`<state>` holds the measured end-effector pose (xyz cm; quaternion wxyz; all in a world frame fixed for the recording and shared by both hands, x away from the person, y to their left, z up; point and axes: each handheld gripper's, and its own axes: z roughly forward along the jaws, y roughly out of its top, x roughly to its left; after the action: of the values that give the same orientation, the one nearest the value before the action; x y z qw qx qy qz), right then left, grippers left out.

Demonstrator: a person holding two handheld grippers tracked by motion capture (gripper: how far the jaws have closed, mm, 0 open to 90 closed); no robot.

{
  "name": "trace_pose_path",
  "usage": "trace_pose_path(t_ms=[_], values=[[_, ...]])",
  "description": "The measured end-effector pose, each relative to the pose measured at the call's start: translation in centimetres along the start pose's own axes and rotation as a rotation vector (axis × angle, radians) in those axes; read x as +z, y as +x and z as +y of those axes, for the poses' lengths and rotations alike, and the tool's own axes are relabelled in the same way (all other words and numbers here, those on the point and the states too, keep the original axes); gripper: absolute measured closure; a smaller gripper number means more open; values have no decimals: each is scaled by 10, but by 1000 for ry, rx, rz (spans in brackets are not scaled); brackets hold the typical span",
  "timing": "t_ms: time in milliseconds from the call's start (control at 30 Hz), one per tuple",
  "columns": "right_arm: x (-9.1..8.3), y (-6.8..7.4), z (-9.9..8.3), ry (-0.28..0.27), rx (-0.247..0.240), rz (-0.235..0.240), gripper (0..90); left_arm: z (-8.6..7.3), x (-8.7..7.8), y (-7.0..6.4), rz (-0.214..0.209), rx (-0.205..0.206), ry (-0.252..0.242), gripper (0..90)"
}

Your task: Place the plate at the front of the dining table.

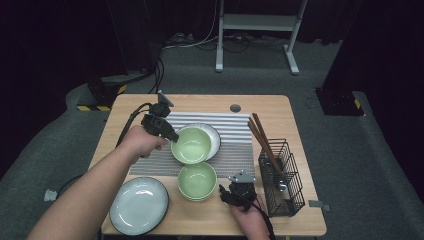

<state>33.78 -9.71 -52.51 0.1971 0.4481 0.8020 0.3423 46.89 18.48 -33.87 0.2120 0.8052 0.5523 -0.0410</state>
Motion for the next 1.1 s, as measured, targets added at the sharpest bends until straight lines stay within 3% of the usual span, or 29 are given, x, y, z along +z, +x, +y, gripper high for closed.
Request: trace_pose_path(t_ms=[267, 500, 1100], values=[[0, 0, 0, 0, -2, 1, 300, 10, 8, 6, 6, -18, -2, 840], [0, 0, 0, -1, -4, 2, 300, 18, 25, 9, 4, -28, 15, 839], [0, 0, 0, -1, -4, 6, 300, 28, 44, 13, -1, -57, 15, 839]])
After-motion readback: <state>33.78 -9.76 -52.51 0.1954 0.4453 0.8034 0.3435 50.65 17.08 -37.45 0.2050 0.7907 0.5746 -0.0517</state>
